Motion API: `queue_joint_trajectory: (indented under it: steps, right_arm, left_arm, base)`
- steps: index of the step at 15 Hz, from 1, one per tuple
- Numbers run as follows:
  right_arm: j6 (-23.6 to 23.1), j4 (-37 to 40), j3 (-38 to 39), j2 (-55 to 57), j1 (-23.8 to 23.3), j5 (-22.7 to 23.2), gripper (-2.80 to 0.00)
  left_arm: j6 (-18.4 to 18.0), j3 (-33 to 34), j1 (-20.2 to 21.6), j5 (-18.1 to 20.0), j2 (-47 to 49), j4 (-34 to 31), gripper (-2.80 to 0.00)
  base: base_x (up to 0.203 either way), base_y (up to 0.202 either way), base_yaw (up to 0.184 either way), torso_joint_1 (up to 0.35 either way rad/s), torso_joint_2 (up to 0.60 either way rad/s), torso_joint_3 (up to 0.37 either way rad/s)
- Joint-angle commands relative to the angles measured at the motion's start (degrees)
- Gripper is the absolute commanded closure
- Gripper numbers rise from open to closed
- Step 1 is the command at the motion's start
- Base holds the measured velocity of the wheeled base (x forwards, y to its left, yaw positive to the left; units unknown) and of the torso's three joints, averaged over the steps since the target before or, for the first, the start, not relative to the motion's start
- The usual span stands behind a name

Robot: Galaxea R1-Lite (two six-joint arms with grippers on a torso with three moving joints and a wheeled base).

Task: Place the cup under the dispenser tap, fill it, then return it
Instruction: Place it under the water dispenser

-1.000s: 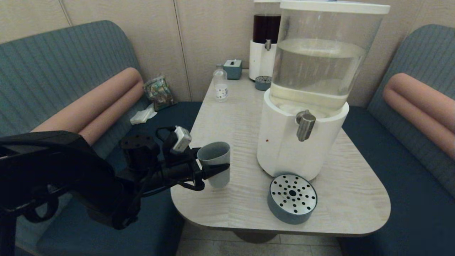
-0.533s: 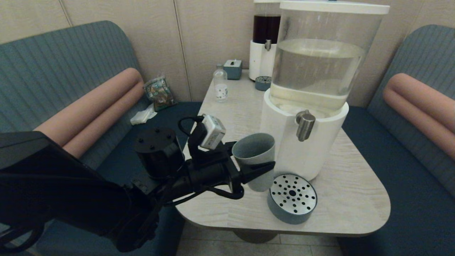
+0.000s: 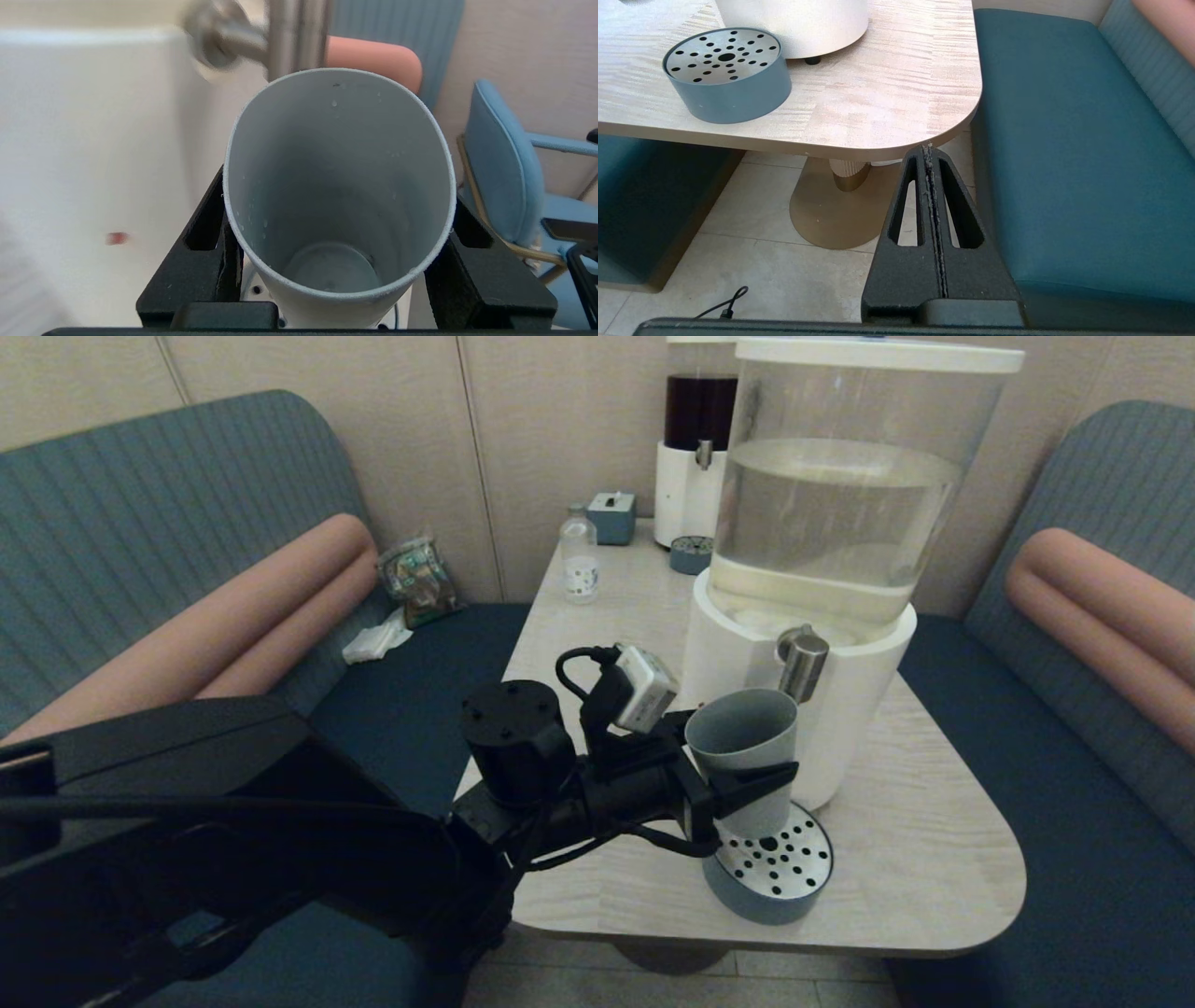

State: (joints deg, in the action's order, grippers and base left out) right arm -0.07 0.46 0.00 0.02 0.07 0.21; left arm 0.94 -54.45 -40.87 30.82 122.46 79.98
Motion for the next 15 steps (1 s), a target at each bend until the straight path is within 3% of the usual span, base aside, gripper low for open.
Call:
queue_joint_trajectory:
  steps: [1, 11, 12, 15]
  right_arm:
    - [0.0, 0.0, 0.0, -0.1, 0.0, 0.1, 0.00]
    - [0.0, 0.0, 0.0, -0.1, 0.0, 0.0, 0.00]
    - [0.0, 0.0, 0.0, -0.1, 0.0, 0.1, 0.00]
    - [0.0, 0.0, 0.0, -0.1, 0.0, 0.1, 0.00]
  left_arm:
    - [0.1, -1.6, -0.5, 0.2, 3.8, 0.5, 0.00]
    - [0.2, -8.0, 0.0, 0.1, 12.9, 0.5, 0.00]
    - [0.2, -8.2, 0.0, 0.1, 13.1, 0.5, -2.80]
    - [1.0, -9.3, 0.0, -0.2, 12.9, 1.2, -2.80]
  base:
    - [0.000, 0.000, 0.000, 0.000, 0.00, 0.000]
    - [0.000, 0.000, 0.000, 0.000, 0.00, 0.000]
    - [0.000, 0.000, 0.000, 0.000, 0.00, 0.000]
    - [0.000, 0.000, 0.000, 0.000, 0.00, 0.000]
